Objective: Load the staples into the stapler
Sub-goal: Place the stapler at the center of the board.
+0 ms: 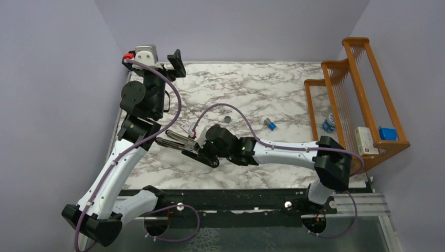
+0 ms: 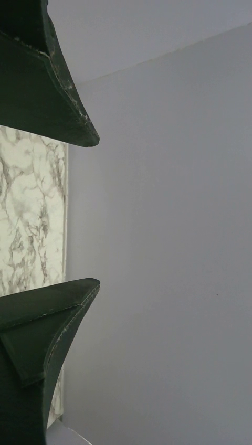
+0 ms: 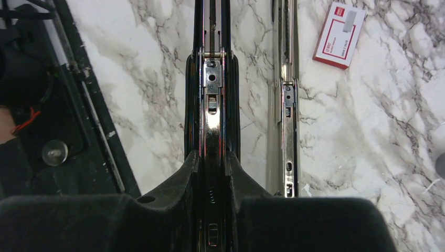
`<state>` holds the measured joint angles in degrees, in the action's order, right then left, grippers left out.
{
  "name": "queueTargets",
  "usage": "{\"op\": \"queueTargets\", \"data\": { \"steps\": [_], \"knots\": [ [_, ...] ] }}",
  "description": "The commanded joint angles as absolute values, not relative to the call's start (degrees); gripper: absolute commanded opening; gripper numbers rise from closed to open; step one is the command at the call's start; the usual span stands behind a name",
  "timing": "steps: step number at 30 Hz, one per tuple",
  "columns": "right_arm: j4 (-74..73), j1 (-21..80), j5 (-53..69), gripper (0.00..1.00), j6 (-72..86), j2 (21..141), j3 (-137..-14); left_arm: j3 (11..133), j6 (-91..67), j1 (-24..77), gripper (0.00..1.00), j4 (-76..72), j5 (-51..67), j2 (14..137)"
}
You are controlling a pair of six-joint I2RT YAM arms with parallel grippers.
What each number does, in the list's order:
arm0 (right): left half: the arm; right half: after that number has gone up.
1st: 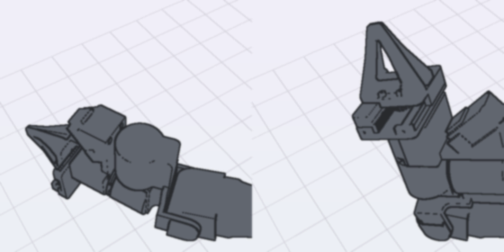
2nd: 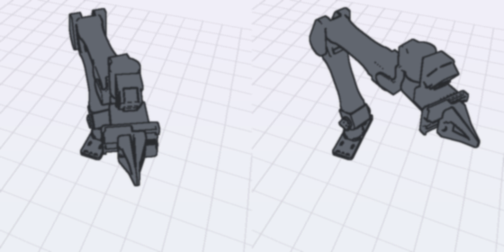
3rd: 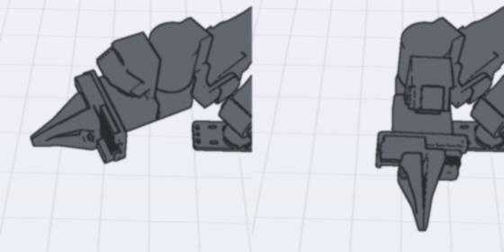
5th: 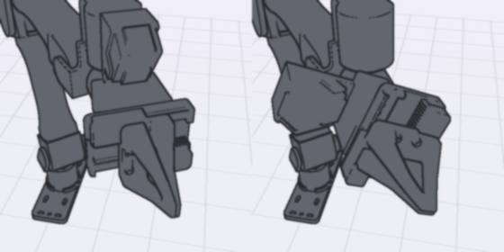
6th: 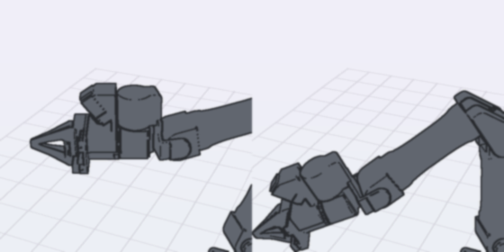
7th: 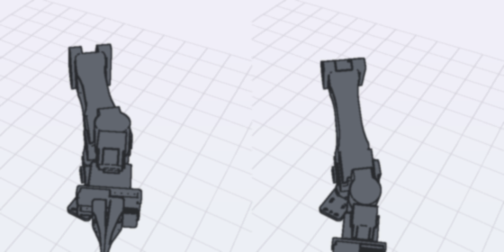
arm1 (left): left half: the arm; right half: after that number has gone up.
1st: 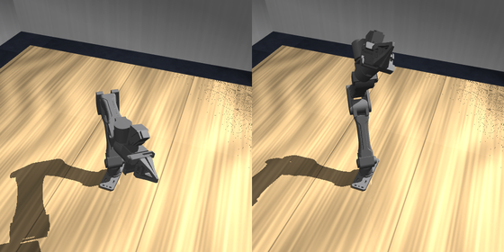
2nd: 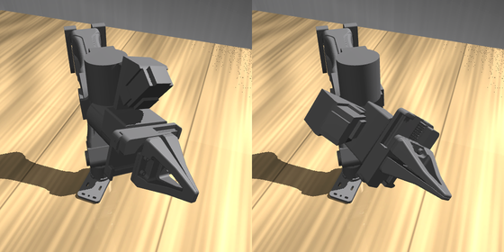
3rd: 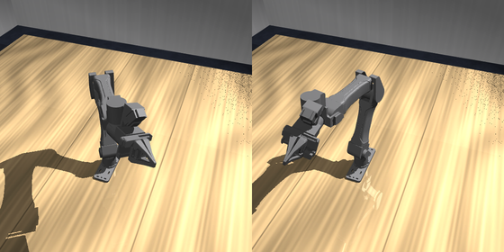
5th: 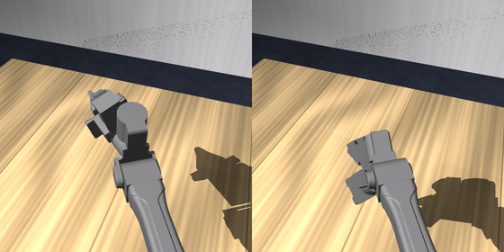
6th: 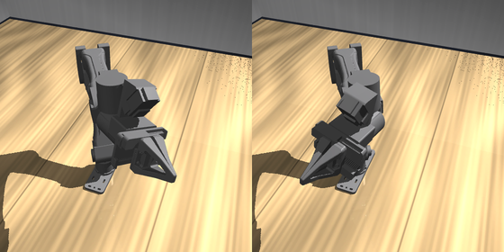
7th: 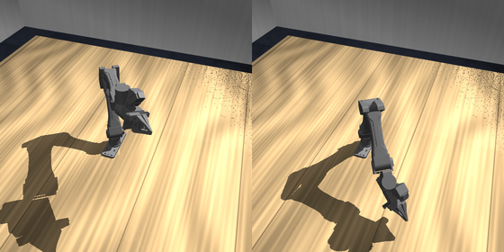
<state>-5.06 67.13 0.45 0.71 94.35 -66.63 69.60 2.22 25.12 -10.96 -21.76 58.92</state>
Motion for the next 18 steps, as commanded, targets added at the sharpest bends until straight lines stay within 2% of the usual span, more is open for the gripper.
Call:
{"op": "queueTargets", "data": {
  "steps": [1, 18],
  "knots": [
    [8.87, 67.11, -4.99, 0.01, 3.78, 98.05, -65.66, 67.38, 1.54, 24.82, 0.99, -8.95, -22.97, 58.10],
    [13.61, 67.07, -4.92, 0.01, 6.12, 108.28, -62.64, 64.65, -0.48, 24.79, 0.99, -8.77, -22.12, 58.20]
  ]
}}
